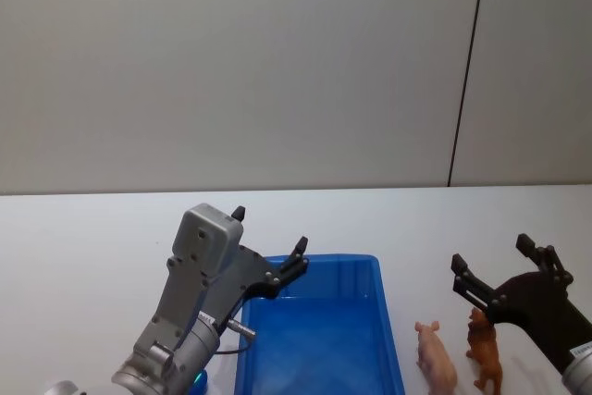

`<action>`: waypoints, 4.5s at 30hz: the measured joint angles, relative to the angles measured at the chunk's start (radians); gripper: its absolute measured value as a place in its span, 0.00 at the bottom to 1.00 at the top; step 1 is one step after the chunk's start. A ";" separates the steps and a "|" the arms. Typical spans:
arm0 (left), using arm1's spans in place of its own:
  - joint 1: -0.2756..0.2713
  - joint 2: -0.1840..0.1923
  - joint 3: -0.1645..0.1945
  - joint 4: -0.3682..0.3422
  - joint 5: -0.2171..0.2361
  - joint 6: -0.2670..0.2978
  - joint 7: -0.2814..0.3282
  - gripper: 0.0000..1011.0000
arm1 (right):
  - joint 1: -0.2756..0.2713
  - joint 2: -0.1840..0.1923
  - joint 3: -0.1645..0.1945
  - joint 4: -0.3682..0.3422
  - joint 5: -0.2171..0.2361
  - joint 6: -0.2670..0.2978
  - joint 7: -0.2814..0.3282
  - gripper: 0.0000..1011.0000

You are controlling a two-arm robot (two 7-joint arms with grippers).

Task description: Pick up the two dolls from the table and place them into the box.

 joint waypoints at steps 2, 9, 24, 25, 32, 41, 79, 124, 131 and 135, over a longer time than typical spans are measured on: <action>0.000 0.000 0.000 0.000 0.000 0.000 0.000 0.99 | 0.000 0.000 0.000 0.000 0.000 0.000 0.000 0.99; 0.000 0.000 0.000 0.000 0.000 0.000 0.000 0.99 | 0.000 0.000 0.000 0.000 0.000 0.000 0.000 0.99; 0.000 0.000 0.000 0.000 0.000 0.000 0.000 0.99 | 0.000 0.000 0.000 0.000 0.000 0.000 0.000 0.99; 0.000 0.000 0.000 0.000 0.000 0.000 0.000 0.99 | 0.000 0.000 0.000 0.000 0.000 0.000 0.000 0.99; 0.000 0.000 0.000 0.000 0.000 0.000 0.000 0.99 | 0.000 0.000 0.000 0.000 0.000 0.000 0.000 0.99; 0.000 0.000 0.000 0.000 0.000 0.000 0.000 0.99 | 0.000 0.000 0.000 0.000 0.000 0.000 0.000 0.99; 0.000 0.000 0.000 0.000 0.000 0.000 0.000 0.99 | -0.030 0.017 0.019 0.076 0.030 0.126 -0.014 0.99; 0.000 0.000 0.000 0.000 0.000 0.000 0.000 0.99 | 0.007 -0.056 -0.019 0.222 -0.068 0.168 -0.024 0.48; 0.000 0.000 0.000 0.000 0.000 0.000 0.000 0.99 | 0.012 -0.061 -0.020 0.222 -0.073 0.167 -0.018 0.34; 0.000 0.000 0.000 0.000 0.000 0.000 0.000 0.99 | 0.010 -0.061 -0.020 0.207 -0.073 0.167 -0.018 0.34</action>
